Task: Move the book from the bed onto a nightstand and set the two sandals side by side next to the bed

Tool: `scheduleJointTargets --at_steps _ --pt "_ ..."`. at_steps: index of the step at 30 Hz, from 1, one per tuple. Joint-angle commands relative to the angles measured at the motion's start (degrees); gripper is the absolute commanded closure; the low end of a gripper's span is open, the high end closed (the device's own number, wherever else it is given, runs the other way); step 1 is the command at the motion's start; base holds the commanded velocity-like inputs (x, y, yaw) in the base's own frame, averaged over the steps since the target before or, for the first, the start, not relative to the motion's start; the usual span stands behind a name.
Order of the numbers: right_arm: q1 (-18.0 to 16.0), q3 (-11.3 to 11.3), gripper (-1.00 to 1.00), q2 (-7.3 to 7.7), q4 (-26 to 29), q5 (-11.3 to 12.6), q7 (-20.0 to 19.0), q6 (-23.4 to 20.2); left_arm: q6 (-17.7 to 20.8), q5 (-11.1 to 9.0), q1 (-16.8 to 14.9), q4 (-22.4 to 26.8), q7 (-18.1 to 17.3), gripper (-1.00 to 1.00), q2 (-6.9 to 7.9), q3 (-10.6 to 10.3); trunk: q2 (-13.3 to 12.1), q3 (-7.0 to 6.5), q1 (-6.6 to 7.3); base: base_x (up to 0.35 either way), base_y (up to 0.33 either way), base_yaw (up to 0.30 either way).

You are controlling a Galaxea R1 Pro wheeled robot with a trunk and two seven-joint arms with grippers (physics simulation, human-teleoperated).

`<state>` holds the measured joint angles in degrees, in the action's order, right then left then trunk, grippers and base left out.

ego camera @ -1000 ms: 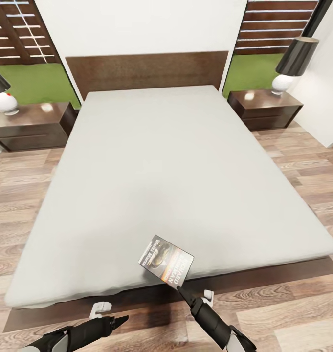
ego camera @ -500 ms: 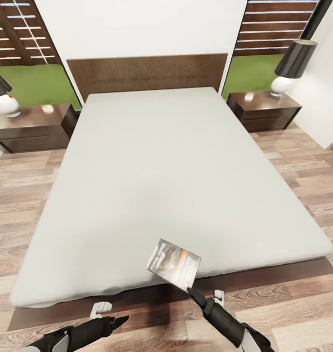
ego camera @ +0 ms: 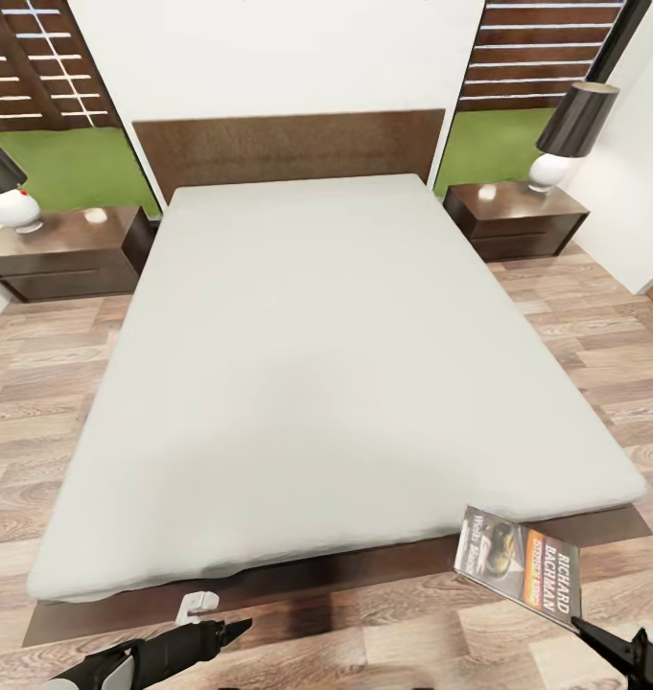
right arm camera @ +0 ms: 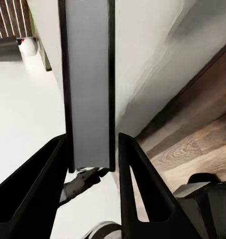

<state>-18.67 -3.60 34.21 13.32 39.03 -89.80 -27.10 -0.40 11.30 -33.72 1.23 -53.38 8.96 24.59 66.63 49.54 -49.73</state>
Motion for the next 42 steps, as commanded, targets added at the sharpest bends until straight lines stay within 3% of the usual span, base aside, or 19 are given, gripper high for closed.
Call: scheduleJointTargets --at_steps 1,8,14,23,27,42 --pt "-0.1 0.0 1.0 0.17 -1.9 -0.1 -0.2 0.1 0.0 0.6 0.0 0.0 -0.1 -1.0 0.0 0.5 -0.4 -0.16 0.22 0.0 0.0 0.0" --pt "-0.1 0.1 1.0 0.22 -5.7 -0.3 -0.2 8.2 0.0 0.6 0.0 0.0 -0.1 -1.0 0.0 0.5 -3.2 -1.42 1.76 0.0 0.0 0.0" --pt "-0.1 0.1 1.0 -0.87 -6.0 -0.4 -0.2 12.8 0.0 0.6 0.0 0.0 -0.1 -1.0 -0.08 0.5 -3.2 -1.42 1.76 0.0 0.0 0.0" --pt "-0.1 0.1 1.0 -1.25 -6.2 -0.3 -0.2 15.1 0.0 0.6 0.0 0.0 0.0 -1.0 -0.16 0.5 -3.2 -1.42 1.76 0.0 0.0 0.0" --pt "-0.1 0.1 1.0 -1.4 -6.3 -0.3 -0.2 19.8 0.0 0.6 0.0 0.0 0.0 -1.0 -0.17 0.5 -3.2 -1.42 1.76 0.0 0.0 0.0" --pt "-0.1 0.2 1.0 -1.47 -6.3 -0.3 -0.2 21.2 0.0 0.6 0.1 0.0 0.0 -1.0 -0.23 0.5 -3.2 -1.69 1.76 0.0 0.0 0.101"
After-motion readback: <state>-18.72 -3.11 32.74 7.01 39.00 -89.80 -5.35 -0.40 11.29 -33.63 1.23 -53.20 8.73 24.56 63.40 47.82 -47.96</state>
